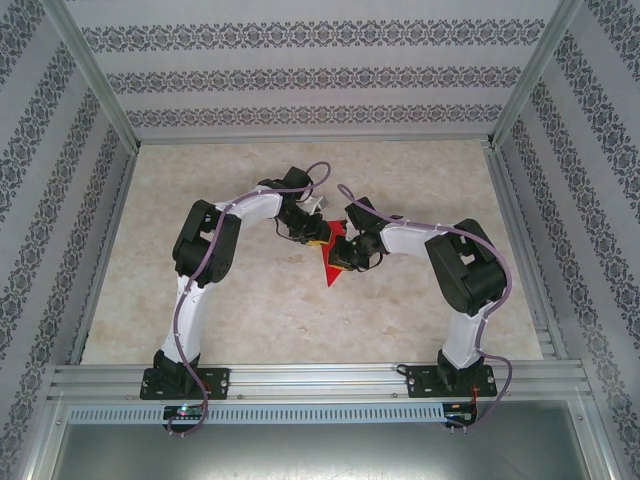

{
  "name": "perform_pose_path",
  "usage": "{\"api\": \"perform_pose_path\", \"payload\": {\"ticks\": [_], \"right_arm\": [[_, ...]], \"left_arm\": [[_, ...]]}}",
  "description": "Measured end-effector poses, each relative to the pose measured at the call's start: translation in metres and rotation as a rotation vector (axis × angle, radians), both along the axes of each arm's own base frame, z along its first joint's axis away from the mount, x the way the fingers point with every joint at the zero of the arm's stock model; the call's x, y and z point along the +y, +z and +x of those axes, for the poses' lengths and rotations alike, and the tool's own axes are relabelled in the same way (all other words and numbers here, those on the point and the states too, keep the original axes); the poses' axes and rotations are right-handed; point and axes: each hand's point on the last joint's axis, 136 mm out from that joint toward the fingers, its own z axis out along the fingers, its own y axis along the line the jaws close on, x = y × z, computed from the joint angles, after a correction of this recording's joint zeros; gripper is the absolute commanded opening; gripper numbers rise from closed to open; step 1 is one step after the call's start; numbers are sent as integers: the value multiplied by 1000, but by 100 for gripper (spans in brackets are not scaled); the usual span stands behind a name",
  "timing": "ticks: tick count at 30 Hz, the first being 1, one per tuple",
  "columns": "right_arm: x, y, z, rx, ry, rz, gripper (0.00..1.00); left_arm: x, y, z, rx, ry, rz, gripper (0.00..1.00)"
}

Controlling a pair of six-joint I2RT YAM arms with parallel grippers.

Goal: Fold a paper plane with a square sheet of paper (pick it up from the middle)
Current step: Third fold the triangle at the center of the table.

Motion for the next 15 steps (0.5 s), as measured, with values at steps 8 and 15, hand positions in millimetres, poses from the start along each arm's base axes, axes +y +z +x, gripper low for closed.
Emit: {"api": "perform_pose_path", "payload": {"ticks": [8, 15], "right_arm": [[2, 1, 1, -6, 3, 2, 23], [5, 4, 2, -14, 10, 14, 38]], "left_arm": [[-1, 1, -1, 4, -2, -9, 27], [0, 3, -4, 9, 2, -12, 33]]}}
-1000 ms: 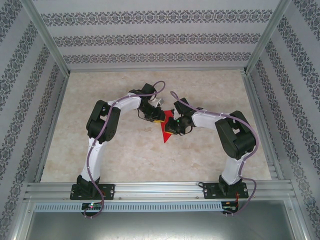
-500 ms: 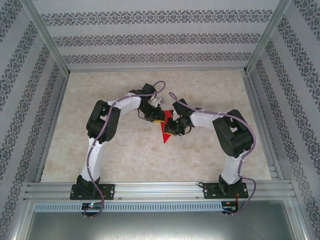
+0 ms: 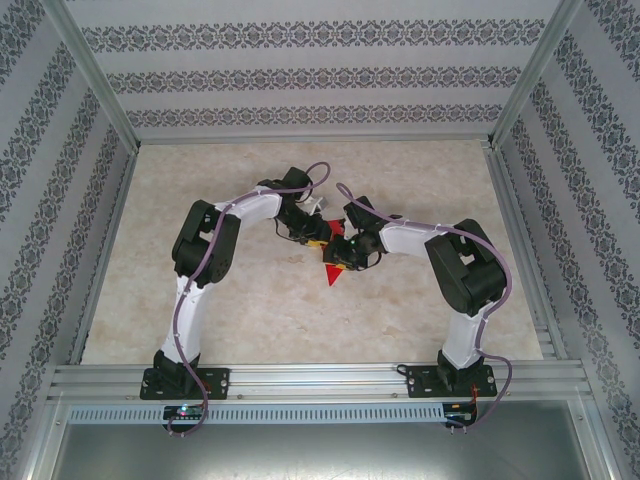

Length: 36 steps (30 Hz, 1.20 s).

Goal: Fold a paper plane with a square sheet of paper (pick it up from the middle)
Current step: Third fold the triangle at the center of the table.

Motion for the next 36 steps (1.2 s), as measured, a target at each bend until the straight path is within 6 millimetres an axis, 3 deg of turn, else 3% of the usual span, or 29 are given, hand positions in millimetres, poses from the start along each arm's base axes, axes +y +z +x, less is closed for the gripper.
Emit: {"api": "perform_pose_path", "payload": {"ticks": [4, 8, 13, 25, 36], "right_arm": [[1, 1, 1, -4, 1, 8, 42], [4, 3, 0, -10, 7, 14, 45], [3, 4, 0, -31, 6, 25, 43], [2, 0, -3, -58, 1, 43, 28], [-2, -4, -6, -59, -4, 37, 14]], "left_arm": [[5, 11, -6, -8, 16, 8, 36], [8, 35, -8, -53, 26, -13, 37], [12, 54, -19, -75, 31, -32, 32], [6, 36, -35, -1, 8, -60, 17], [-2, 19, -40, 32, -16, -55, 15]]}}
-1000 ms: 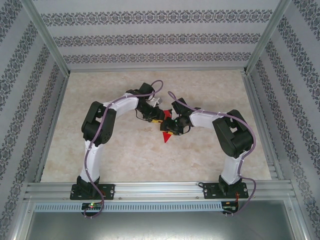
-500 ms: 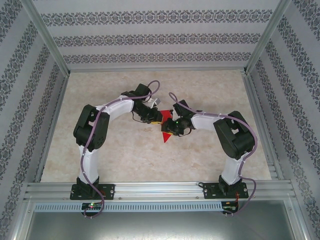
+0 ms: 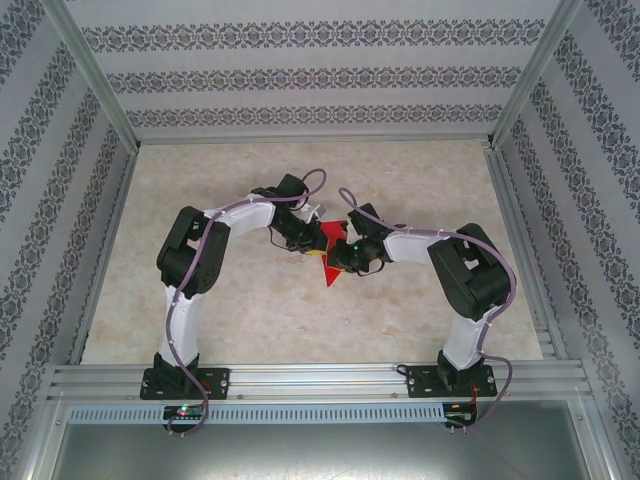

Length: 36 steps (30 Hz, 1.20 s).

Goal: Fold a paper plane with a square sheet of paper (pick it up from the middle)
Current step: Third fold the triangle at the center of the table.

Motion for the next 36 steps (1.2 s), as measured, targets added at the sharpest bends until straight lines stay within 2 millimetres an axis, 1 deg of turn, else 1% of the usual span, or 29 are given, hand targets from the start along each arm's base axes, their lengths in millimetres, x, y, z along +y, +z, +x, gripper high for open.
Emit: {"api": "perform_pose_path", "payload": {"ticks": [2, 10, 16, 23, 29, 36], "right_arm": [[-1, -1, -1, 0, -2, -3, 12], [-5, -1, -3, -3, -15, 2, 10], [-9, -1, -3, -2, -35, 10, 8], [-10, -1, -2, -2, -41, 23, 8], [-11, 0, -2, 0, -49, 32, 9], [-10, 1, -2, 1, -58, 45, 10]], "left_arm": [[-1, -2, 0, 0, -5, 1, 15], [-4, -12, -4, 11, -27, 15, 15], [-8, -10, -7, 2, -46, 14, 14], [-7, -12, -11, 5, -63, 25, 14], [-5, -15, -11, 0, -64, 44, 14], [-10, -25, -11, 7, -80, 54, 14]]}}
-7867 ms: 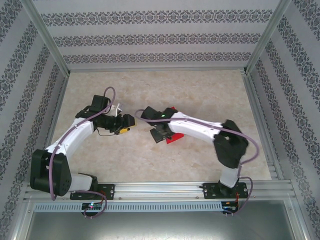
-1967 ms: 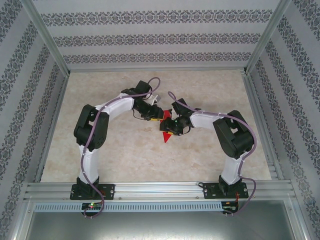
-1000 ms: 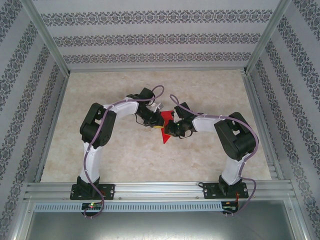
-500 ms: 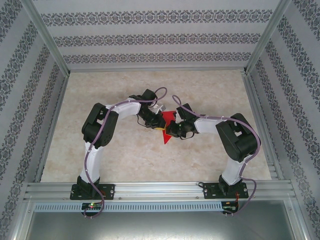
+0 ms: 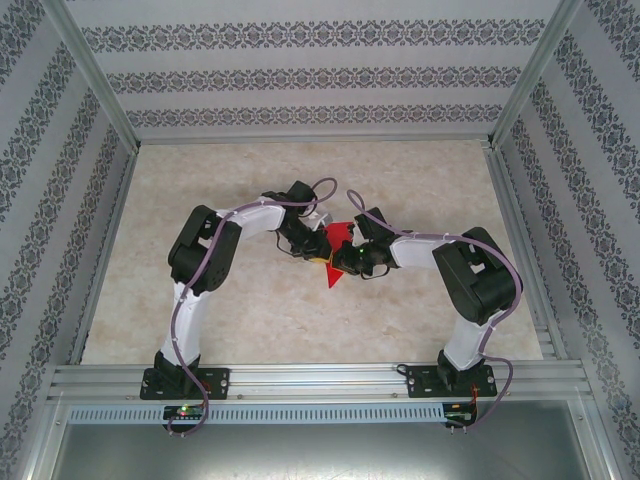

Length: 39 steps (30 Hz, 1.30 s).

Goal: Fold a paper plane with a square sheet of paper (pick it up from the middle)
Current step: Third fold the triangle at the center of the table.

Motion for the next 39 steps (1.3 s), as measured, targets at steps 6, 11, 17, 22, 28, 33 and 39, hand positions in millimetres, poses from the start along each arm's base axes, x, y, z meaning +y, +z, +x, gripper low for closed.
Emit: {"api": "perform_pose_path", "payload": {"ticks": [6, 11, 17, 22, 28, 33, 39], "right_arm": [[-3, 0, 0, 10, -17, 9, 13], [-4, 12, 2, -7, -25, 36, 18], [-22, 41, 19, -81, -65, 53, 23], [-43, 46, 35, -103, -89, 14, 23], [-48, 43, 58, -115, -76, -15, 23], [-45, 33, 69, -101, -49, -35, 22], [-48, 19, 61, -51, -28, -68, 20]], "left_arm": [[-3, -2, 0, -2, -10, 5, 14], [-2, -5, 0, -6, -15, 15, 14], [-2, -6, 0, -9, -24, 16, 14], [-3, -6, 0, -11, -27, 15, 14], [-4, -5, 1, -15, -31, 17, 15], [-6, -4, 1, -18, -33, 16, 14], [-6, -3, 3, -21, -32, 19, 14]]}}
